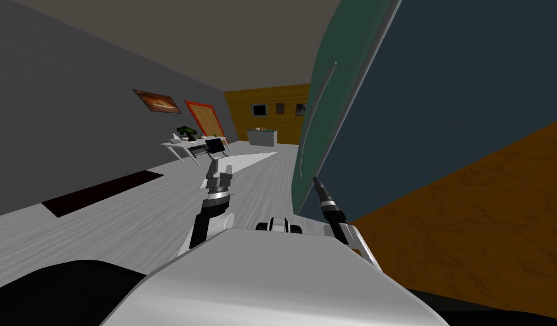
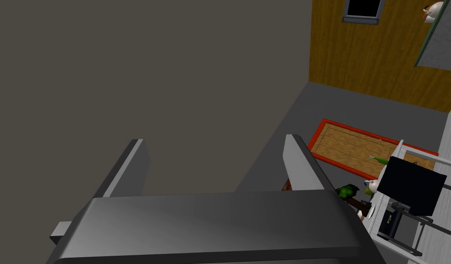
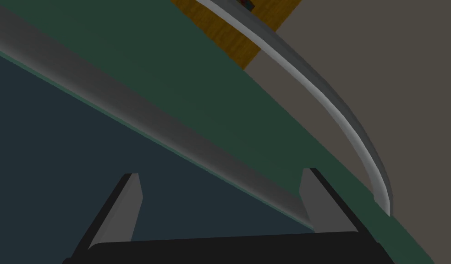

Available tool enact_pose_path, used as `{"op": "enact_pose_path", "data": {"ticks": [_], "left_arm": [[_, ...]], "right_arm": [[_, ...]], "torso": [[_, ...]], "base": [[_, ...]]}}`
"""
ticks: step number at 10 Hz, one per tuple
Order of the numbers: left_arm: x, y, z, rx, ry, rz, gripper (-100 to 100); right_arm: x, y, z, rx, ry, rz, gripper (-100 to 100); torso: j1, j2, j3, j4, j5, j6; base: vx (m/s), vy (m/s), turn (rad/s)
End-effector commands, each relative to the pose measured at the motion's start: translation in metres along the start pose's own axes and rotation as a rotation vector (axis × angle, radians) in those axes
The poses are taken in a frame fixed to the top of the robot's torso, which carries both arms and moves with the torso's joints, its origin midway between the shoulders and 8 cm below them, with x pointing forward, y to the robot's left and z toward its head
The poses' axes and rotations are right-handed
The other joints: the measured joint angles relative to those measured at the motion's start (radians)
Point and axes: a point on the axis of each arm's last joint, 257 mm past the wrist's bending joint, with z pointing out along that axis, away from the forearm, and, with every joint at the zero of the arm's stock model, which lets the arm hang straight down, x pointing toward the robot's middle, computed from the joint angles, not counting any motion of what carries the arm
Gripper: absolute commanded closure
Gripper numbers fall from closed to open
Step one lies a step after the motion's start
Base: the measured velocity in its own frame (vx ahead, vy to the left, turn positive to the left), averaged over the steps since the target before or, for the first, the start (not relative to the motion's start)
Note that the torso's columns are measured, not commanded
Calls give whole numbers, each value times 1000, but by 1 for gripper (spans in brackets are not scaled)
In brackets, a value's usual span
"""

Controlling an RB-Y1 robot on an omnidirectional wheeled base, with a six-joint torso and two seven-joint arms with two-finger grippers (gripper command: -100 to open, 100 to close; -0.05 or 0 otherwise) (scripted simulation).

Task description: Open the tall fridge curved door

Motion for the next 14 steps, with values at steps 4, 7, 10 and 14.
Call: {"op": "enact_pose_path", "data": {"ticks": [4, 7, 10, 14], "left_arm": [[0, 0, 0, 0, 0, 0, 0], [0, 0, 0, 0, 0, 0, 0], [0, 0, 0, 0, 0, 0, 0], [0, 0, 0, 0, 0, 0, 0]], "right_arm": [[6, -25, -4, 81, 24, -180, -100], [8, -37, -6, 119, 34, -270, -100], [8, -50, -9, 157, 42, -355, -100], [8, -75, -16, 236, 56, -491, -100]], "torso": [[1, -1, 0, 0, 0, 0], [0, 0, 0, 0, 0, 0], [0, 0, 0, 0, 0, 0], [0, 1, 0, 0, 0, 0]], "base": [[30, 22, 55], [23, 13, 35], [29, 20, 36], [25, 14, 49]]}}
